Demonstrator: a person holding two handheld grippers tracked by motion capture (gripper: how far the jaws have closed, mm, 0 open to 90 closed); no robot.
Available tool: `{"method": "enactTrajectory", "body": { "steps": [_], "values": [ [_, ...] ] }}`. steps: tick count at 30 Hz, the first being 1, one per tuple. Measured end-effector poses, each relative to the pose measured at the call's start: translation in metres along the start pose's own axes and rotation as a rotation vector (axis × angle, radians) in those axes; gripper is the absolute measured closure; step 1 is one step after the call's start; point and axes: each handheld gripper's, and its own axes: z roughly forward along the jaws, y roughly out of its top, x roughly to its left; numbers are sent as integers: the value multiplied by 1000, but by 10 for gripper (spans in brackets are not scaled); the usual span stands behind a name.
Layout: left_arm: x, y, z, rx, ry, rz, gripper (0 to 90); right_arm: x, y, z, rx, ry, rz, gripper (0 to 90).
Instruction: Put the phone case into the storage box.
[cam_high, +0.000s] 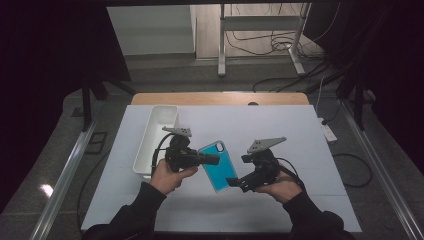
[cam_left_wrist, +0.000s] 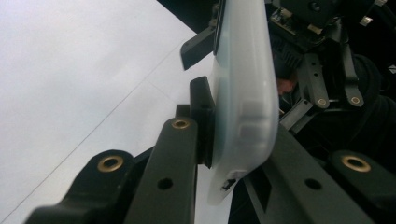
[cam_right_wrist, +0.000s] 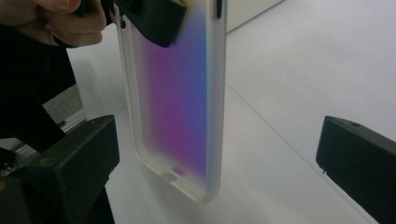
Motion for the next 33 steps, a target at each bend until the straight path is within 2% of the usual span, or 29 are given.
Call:
{"method": "enactTrajectory", "body": {
  "steps": [4, 6, 11, 16, 17, 19, 22, 26, 27, 28, 29, 30, 33],
  "values": [
    [-3, 1, 2, 5, -16, 15, 851, 3, 2, 4, 14, 26, 8, 1],
    [-4, 2, 2, 7, -18, 17, 851, 5, 2, 7, 15, 41, 2, 45],
    [-8, 3, 4, 10, -34, 35, 851, 5, 2, 11, 33, 89, -6, 217],
    [-9, 3, 4, 7, -44, 38, 852, 5, 1, 14, 29, 136, -16, 389],
    [-9, 3, 4, 5, -50, 37, 852, 5, 1, 14, 29, 136, -16, 389],
    [-9, 3, 5, 5, -54, 38, 852, 4, 0, 14, 27, 162, -15, 476],
    [-10, 3, 6, 18, -38, 47, 850, 2, -1, 15, 32, 206, -13, 625],
    [-8, 3, 7, 14, -44, 50, 846, -1, -1, 16, 55, 242, -9, 689],
    [-8, 3, 6, 7, -45, 55, 824, -1, -1, 16, 57, 253, -4, 728],
    [-8, 3, 6, 7, -45, 55, 798, -1, -1, 16, 57, 253, -4, 728],
    [-7, 3, 6, 0, -58, 59, 798, -2, -1, 15, 53, 274, -4, 766],
    [-7, 3, 5, -4, -68, 64, 752, -2, -1, 14, 50, 287, 0, 826],
    [-8, 3, 5, -13, -67, 71, 717, -2, 1, 12, 45, 297, -2, 849]
  ]
}}
